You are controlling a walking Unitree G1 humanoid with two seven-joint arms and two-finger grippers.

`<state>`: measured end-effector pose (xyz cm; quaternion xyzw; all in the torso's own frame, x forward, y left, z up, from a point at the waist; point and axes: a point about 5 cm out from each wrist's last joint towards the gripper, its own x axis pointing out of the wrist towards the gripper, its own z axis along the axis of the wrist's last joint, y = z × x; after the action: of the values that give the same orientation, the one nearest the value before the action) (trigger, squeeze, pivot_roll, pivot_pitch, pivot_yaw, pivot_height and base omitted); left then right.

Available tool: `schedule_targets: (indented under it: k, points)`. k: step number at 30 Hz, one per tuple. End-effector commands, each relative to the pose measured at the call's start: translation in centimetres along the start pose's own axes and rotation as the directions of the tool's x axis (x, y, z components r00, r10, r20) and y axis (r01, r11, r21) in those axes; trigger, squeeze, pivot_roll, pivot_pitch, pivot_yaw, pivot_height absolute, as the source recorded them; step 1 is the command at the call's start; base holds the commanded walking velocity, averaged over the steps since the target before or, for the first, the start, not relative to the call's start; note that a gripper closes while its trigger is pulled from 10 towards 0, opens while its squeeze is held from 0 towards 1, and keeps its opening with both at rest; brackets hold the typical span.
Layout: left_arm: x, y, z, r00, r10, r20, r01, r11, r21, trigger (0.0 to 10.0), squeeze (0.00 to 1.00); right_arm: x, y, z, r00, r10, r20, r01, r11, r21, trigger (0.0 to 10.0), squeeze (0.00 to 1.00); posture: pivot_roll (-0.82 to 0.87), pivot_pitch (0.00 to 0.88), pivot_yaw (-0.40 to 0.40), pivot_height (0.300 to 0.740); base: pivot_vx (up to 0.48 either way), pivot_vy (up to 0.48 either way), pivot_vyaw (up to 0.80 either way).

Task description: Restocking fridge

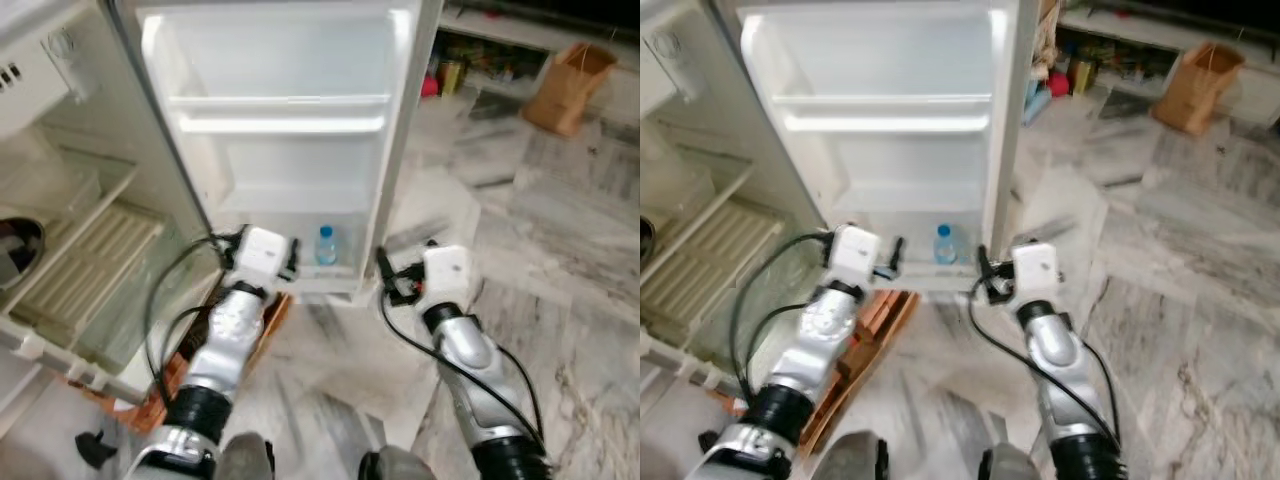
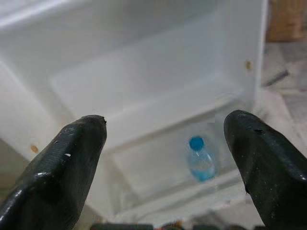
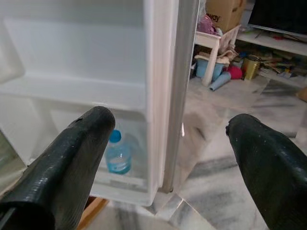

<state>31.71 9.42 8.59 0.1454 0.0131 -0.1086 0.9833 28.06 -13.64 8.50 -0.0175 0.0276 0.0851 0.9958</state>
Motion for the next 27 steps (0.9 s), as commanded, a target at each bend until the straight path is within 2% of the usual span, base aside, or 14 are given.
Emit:
schedule_targets:
  k: [1,7,9,11,13,15,18,21,24,27]
  points:
    - [-0.2,1.1,-0.6,0.999,0.028,-0.026,-0.027,1.0,0.013,10.0,0.0,0.3,1.0,0.5,0.999,0.027,0.018,-0.027,1.0,0.011,10.0,0.0,0.07,0.13,-0.002,0.74,0.42,0.0,0.0]
    - [-0.2,0.8,-0.4,1.0,0.021,-0.024,-0.021,1.0,0.005,10.0,0.0,0.4,0.8,0.6,1.0,0.015,0.022,-0.016,1.0,0.025,10.0,0.0,0.07,0.132,-0.001,0.74,0.423,0.0,0.0]
    - [-0.3,0.8,-0.4,0.999,0.025,-0.025,-0.025,1.0,-0.004,10.0,0.0,0.5,0.5,0.7,1.0,0.001,0.02,-0.002,0.999,0.053,10.0,0.0,0.07,0.136,0.001,0.74,0.424,0.0,-0.72]
    - [-0.6,0.9,-0.3,0.999,0.027,-0.02,-0.027,1.0,0.001,10.0,0.0,0.6,0.3,0.8,1.0,-0.006,0.021,0.005,0.999,0.039,10.0,0.0,0.08,0.139,0.005,0.74,0.424,0.0,-0.8]
    - [-1.4,1.4,-0.1,0.999,0.035,-0.012,-0.034,0.999,0.015,10.0,0.0,0.8,-0.1,1.2,0.999,-0.017,0.034,0.017,1.0,0.003,10.0,0.0,0.1,0.143,0.008,0.74,0.424,0.0,-0.8]
    - [-2.4,2.0,-0.1,0.999,0.049,-0.017,-0.049,0.998,0.033,10.0,0.0,1.0,-0.3,1.6,0.999,-0.019,0.05,0.02,1.0,-0.009,10.0,0.0,0.13,0.148,0.024,0.74,0.422,0.0,-0.8]
    - [-3.1,2.6,0.1,0.998,0.065,-0.02,-0.064,0.998,0.028,10.0,0.0,1.3,-0.5,1.9,0.998,-0.023,0.058,0.023,1.0,-0.009,10.0,0.0,0.14,0.153,0.016,0.74,0.416,-0.082,-0.8]
    - [-3.8,2.9,-0.1,0.997,0.077,-0.028,-0.076,0.996,0.039,10.0,0.0,1.4,-0.3,2.2,0.998,-0.02,0.066,0.02,1.0,-0.006,10.0,0.0,0.14,0.159,0.009,0.74,0.409,-0.246,-0.8]
    - [-4.7,3.1,-1.3,0.99,0.111,-0.082,-0.11,0.994,0.022,10.0,0.0,1.7,0.4,2.2,0.998,-0.017,0.068,0.017,1.0,0.0,10.0,0.0,0.13,0.163,0.002,0.74,0.328,-0.34,-0.8]
    - [-5.0,2.8,-1.0,0.992,0.1,-0.082,-0.099,0.995,0.013,10.0,0.0,1.7,0.5,2.3,0.997,-0.017,0.073,0.017,1.0,0.0,10.0,0.0,0.13,0.163,0.002,0.74,0.24,-0.412,-0.8]
